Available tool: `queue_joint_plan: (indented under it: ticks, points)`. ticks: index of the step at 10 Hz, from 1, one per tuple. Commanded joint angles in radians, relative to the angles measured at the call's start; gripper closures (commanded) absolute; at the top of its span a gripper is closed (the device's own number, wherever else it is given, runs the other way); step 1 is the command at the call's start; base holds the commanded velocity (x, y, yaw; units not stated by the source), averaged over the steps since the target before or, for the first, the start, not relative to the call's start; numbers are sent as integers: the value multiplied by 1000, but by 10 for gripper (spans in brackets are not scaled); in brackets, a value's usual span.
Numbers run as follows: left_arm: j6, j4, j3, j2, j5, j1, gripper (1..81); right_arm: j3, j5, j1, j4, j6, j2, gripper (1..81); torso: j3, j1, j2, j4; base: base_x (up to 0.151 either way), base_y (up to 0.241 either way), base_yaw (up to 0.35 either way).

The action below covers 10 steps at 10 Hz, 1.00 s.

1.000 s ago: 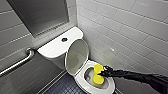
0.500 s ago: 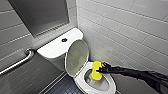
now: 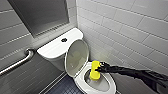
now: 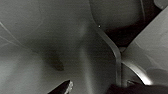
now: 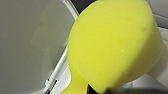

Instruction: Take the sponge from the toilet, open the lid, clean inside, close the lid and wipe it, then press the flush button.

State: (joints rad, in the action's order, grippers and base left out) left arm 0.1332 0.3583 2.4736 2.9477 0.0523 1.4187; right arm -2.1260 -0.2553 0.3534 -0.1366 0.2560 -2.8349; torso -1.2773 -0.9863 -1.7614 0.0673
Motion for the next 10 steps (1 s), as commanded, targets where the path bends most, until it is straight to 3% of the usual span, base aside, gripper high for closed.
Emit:
queue_joint_plan:
  ticks: [1,4,10]
  points:
    - [-1,-13,-13,5,73,26,10,-102,-16,-168,-28,32,-91,811,0,0,0,0,0,0,0]
    - [0,-36,-13,1,78,32,10,-208,-4,-161,-31,42,-142,811,0,0,0,0,0,0,0]
    - [0,-62,-37,-13,78,53,10,-215,71,-101,-43,167,-108,811,0,0,0,0,0,0,0]
